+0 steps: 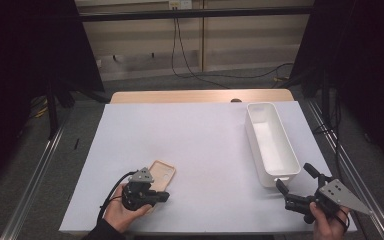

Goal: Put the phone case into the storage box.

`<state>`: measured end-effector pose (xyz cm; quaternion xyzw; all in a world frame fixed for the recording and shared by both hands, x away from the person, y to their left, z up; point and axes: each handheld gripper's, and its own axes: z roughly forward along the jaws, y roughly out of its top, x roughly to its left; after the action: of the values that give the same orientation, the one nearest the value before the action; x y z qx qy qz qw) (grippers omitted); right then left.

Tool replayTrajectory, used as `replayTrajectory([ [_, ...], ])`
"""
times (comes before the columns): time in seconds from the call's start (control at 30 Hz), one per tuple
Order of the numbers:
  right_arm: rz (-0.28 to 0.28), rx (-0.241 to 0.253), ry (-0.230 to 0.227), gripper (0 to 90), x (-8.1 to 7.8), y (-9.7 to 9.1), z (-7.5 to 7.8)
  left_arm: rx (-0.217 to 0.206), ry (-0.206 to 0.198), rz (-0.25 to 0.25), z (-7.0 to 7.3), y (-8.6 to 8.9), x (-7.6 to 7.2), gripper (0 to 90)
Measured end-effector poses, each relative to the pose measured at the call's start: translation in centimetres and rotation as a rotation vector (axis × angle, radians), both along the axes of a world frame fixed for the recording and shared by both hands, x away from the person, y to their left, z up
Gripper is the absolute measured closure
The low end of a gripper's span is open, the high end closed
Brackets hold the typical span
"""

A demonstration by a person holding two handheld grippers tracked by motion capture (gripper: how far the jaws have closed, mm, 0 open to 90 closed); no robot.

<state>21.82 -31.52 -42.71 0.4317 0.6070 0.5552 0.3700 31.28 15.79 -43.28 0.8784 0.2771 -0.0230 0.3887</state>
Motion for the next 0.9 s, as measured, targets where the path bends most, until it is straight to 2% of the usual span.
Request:
replayTrajectory([
  [0.07, -0.001, 0.001, 0.000, 0.0, 0.0, 0.0, 0.0, -0.032, -0.021, 0.007, 0.2, 0.1, 0.0, 84.1],
  [0.17, 0.000, 0.002, 0.001, 0.0, 0.0, 0.0, 0.0, -0.083, -0.061, 0.012, 0.7, 0.3, -0.2, 75.8],
  [0.23, 0.000, 0.001, 0.000, 0.0, 0.0, 0.0, 0.0, -0.100, -0.090, 0.020, 1.0, 0.4, -0.3, 73.0],
  [0.33, 0.000, 0.000, -0.001, 0.0, 0.0, 0.0, 0.0, -0.130, -0.113, 0.030, 1.3, 0.6, -0.4, 65.3],
  [0.37, 0.000, 0.003, 0.000, 0.0, 0.0, 0.0, 0.0, -0.143, -0.137, 0.042, 1.5, 0.6, -0.5, 56.7],
  [0.4, 0.000, 0.003, 0.000, 0.0, 0.0, 0.0, 0.0, -0.143, -0.137, 0.042, 1.5, 0.6, -0.5, 52.1],
  [0.47, 0.000, 0.001, -0.001, 0.0, 0.0, 0.0, 0.0, -0.155, -0.152, 0.049, 1.7, 0.6, -0.5, 48.7],
  [0.53, -0.001, 0.002, 0.000, 0.0, 0.0, 0.0, 0.0, -0.160, -0.169, 0.080, 1.8, 0.6, -0.6, 33.8],
  [0.6, -0.003, 0.004, 0.002, 0.0, 0.0, 0.0, 0.0, -0.165, -0.177, 0.091, 1.8, 0.7, -0.6, 22.8],
  [0.63, -0.003, 0.005, 0.001, 0.0, 0.0, 0.0, 0.0, -0.164, -0.194, 0.093, 1.9, 0.8, -0.6, 18.5],
  [0.67, -0.003, 0.005, 0.001, 0.0, 0.0, 0.0, 0.0, -0.167, -0.209, 0.098, 1.9, 0.9, -0.6, 18.5],
  [0.7, -0.003, 0.006, 0.000, 0.0, 0.0, 0.0, 0.0, -0.169, -0.217, 0.103, 2.1, 1.0, -0.6, 14.1],
  [0.77, -0.001, 0.007, 0.001, 0.0, 0.0, 0.0, 0.0, -0.179, -0.214, 0.113, 2.3, 1.5, -0.4, 9.3],
  [0.8, 0.000, 0.006, 0.000, 0.0, 0.1, 0.0, 0.0, -0.188, -0.212, 0.141, 2.6, 2.1, -0.3, 4.8],
  [0.83, 0.000, 0.006, 0.000, 0.0, 0.1, 0.0, 0.0, -0.188, -0.212, 0.141, 2.6, 2.1, -0.3, 4.4],
  [0.9, 0.001, 0.004, 0.001, 0.0, 0.1, 0.0, 0.0, -0.186, -0.200, 0.180, 2.8, 2.8, 0.1, 4.3],
])
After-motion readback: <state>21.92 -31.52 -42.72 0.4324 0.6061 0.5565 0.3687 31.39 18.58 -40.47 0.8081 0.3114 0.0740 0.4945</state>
